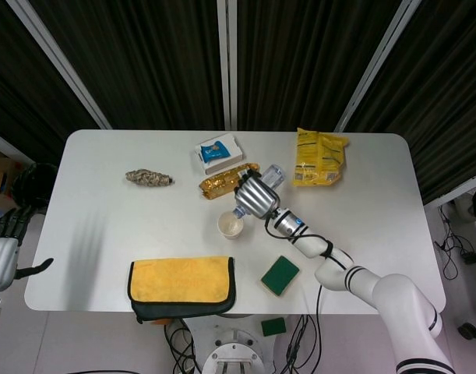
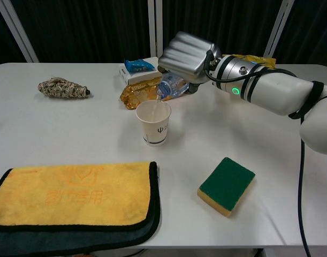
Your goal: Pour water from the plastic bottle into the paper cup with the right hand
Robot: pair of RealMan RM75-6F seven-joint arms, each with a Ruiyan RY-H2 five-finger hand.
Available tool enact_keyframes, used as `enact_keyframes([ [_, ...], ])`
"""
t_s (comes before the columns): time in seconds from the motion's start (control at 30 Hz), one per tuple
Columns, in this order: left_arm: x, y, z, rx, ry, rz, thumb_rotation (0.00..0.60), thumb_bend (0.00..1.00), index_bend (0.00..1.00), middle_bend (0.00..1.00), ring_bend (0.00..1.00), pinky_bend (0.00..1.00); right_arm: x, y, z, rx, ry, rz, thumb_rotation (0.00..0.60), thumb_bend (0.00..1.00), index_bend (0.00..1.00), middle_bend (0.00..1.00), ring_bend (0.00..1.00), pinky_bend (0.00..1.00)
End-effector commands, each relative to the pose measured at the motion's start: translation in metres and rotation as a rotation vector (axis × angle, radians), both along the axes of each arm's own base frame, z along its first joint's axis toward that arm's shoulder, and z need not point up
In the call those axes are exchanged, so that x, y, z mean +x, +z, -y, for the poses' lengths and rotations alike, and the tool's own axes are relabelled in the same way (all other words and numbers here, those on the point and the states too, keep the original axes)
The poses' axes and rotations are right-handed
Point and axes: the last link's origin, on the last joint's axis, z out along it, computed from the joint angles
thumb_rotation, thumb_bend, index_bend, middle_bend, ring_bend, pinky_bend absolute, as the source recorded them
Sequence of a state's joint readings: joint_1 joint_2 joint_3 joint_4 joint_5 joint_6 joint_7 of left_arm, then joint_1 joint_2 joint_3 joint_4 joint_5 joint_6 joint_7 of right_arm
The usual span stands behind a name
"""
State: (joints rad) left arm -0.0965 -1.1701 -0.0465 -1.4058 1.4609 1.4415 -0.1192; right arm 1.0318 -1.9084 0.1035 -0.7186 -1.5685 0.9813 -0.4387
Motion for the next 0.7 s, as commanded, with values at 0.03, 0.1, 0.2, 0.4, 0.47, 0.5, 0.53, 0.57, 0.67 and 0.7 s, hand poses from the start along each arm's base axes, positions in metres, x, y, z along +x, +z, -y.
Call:
enact_keyframes([
  [0.03, -0.0002, -0.0003, 0.0001, -0.001, 0.002, 0.0, 0.541, 0.09, 0.09, 0.07, 0.0, 0.12, 0.0003, 0.0002, 0.0002, 0.0, 0.001, -0.001, 0.6, 0.4, 0.82, 0.65, 0.64, 0.5],
  [0.1, -0.0004, -0.0002, 0.0002, 0.0, 0.002, 0.0, 0.539, 0.09, 0.09, 0.07, 0.0, 0.12, 0.0003, 0.0002, 0.0002, 0.0, 0.002, -0.005, 0.6, 0.4, 0.82, 0.65, 0.64, 0.5],
  [0.2, -0.0001, -0.0001, 0.0001, 0.001, 0.001, 0.001, 0.541, 0.09, 0.09, 0.07, 0.0, 0.12, -0.0004, -0.0008, 0.0002, 0.002, -0.001, -0.016, 0.6, 0.4, 0.82, 0.65, 0.64, 0.5],
  [0.4, 0.0004, 0.0006, 0.0, 0.002, -0.001, -0.001, 0.54, 0.09, 0.09, 0.07, 0.0, 0.12, -0.001, -0.0012, -0.0002, -0.002, -0.004, -0.025, 0.6, 0.4, 0.82, 0.64, 0.64, 0.5],
  [0.47, 0.0004, 0.0009, 0.0002, 0.003, -0.001, 0.0, 0.538, 0.09, 0.09, 0.07, 0.0, 0.12, -0.0009, -0.0013, -0.0005, -0.002, -0.004, -0.025, 0.6, 0.4, 0.82, 0.64, 0.64, 0.5],
  [0.5, 0.0004, 0.001, 0.0002, 0.003, -0.001, 0.0, 0.538, 0.09, 0.09, 0.07, 0.0, 0.12, -0.0009, -0.0014, -0.0007, -0.002, -0.004, -0.025, 0.6, 0.4, 0.82, 0.64, 0.64, 0.5],
  [0.53, 0.0005, 0.001, 0.0003, 0.003, -0.002, -0.001, 0.538, 0.09, 0.09, 0.07, 0.0, 0.12, -0.0007, -0.0014, -0.0008, -0.002, -0.002, -0.027, 0.6, 0.4, 0.82, 0.64, 0.64, 0.5],
  [0.57, 0.0007, 0.0012, 0.0003, 0.004, -0.003, -0.001, 0.54, 0.09, 0.09, 0.07, 0.0, 0.12, -0.0003, -0.0013, -0.0008, -0.003, -0.001, -0.027, 0.6, 0.4, 0.82, 0.64, 0.64, 0.5],
  [0.67, 0.0009, 0.0014, 0.0005, 0.005, -0.004, -0.002, 0.54, 0.09, 0.09, 0.07, 0.0, 0.12, 0.0007, -0.0009, -0.0005, -0.003, 0.0, -0.024, 0.6, 0.4, 0.82, 0.64, 0.64, 0.49],
  [0.7, 0.001, 0.0015, 0.0005, 0.006, -0.004, -0.002, 0.539, 0.09, 0.09, 0.07, 0.0, 0.12, 0.0007, -0.0008, -0.0005, -0.004, 0.0, -0.024, 0.6, 0.4, 0.82, 0.64, 0.64, 0.49],
])
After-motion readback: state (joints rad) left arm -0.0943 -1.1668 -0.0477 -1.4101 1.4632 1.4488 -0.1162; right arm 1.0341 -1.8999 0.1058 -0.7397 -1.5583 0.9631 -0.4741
